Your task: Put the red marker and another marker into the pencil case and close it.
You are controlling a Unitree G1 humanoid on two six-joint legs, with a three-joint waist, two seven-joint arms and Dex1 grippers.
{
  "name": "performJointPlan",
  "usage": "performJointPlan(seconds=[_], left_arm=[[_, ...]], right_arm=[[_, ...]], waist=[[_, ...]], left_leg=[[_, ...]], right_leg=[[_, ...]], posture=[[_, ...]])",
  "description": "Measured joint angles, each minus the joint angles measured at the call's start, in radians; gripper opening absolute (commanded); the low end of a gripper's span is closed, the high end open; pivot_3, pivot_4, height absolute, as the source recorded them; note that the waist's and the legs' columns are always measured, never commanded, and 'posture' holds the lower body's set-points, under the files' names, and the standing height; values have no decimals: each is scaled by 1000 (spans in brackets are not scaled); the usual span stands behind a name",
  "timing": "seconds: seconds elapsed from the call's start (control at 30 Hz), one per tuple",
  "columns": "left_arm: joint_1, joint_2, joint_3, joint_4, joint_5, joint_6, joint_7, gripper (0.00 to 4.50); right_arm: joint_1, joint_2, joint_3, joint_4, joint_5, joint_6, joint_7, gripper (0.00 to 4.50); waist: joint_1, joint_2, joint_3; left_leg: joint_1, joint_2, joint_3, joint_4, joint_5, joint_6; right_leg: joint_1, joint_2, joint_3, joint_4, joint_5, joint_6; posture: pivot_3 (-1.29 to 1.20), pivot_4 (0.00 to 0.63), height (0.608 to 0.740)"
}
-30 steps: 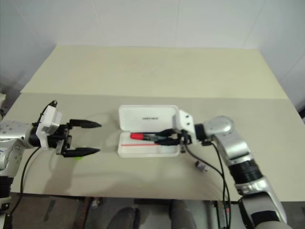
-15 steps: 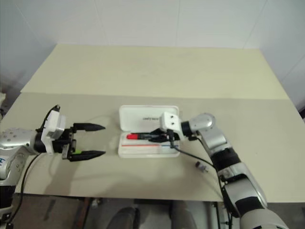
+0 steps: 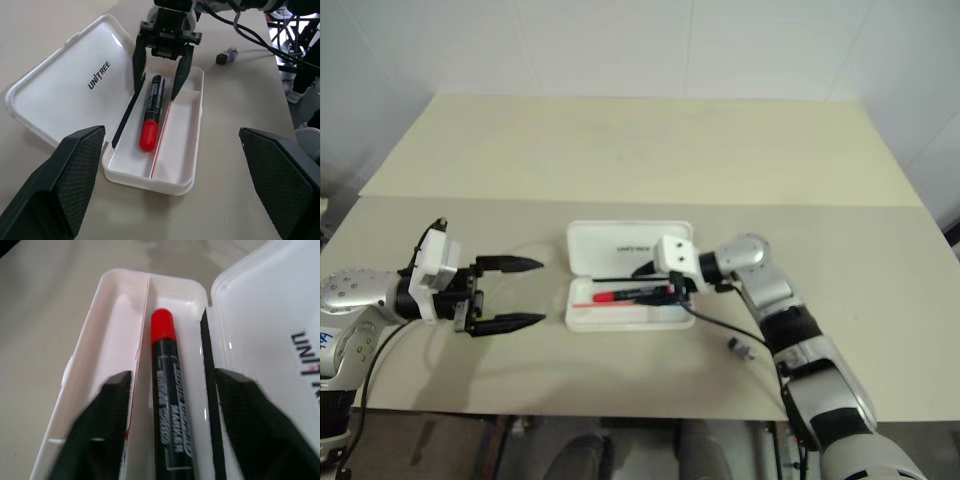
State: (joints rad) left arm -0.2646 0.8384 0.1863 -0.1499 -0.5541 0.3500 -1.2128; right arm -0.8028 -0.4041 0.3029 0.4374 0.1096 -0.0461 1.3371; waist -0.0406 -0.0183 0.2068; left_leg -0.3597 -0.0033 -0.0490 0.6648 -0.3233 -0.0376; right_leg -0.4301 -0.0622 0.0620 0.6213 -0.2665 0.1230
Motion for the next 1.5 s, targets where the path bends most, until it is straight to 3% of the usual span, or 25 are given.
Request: performJointPlan(seconds=[0.07,0.4,0.67,0.83,1.1,1.4,1.5], left_arm=[[-3,-1,-1,0,0,0,0,4500],[-15,-18,-12,0,0,0,0,4500],[-2,-42,-13,-6,0,10,20,4500],[68,-55,1,-46,-12,23,60,4500],[216,-285,121,-281,-5,135,545,4500],[311,-453,173,-480,62,260,969,4500],[315,-629,186,-570,120,334,1208,4500]], right_arm=[[-1,0,-1,-38,17,19,1,4481],[28,-45,-70,-427,246,298,12,4481],[145,-193,-164,-614,340,438,-18,4481],[297,-380,-331,-660,387,513,-38,4481],[328,-478,-401,-547,371,449,-33,4481],[261,-465,-380,-425,337,368,-7,4481],[247,-427,-348,-394,331,347,4,4481]], waist=[[0,0,0],[8,0,0],[13,0,0],[15,0,0],[11,0,0],[16,0,0],[16,-1,-1]], left_leg=[[0,0,0,0,0,0],[-1,0,-3,-1,0,0],[-5,0,-5,0,0,0],[-8,0,-6,0,-1,1],[-6,0,-2,1,-1,1],[-5,-1,-3,2,-1,1],[-6,-2,-3,3,-1,1]], right_leg=[[0,0,0,0,0,0],[0,0,-2,-1,0,0],[-1,-1,-4,-4,0,0],[-2,-1,-5,-10,0,0],[-1,-1,-1,-9,1,2],[0,-1,-2,-8,2,2],[2,-1,-1,-11,3,4]], posture=[[0,150,740],[0,150,740],[0,150,740],[0,150,740],[0,150,740],[0,150,740],[0,150,740]])
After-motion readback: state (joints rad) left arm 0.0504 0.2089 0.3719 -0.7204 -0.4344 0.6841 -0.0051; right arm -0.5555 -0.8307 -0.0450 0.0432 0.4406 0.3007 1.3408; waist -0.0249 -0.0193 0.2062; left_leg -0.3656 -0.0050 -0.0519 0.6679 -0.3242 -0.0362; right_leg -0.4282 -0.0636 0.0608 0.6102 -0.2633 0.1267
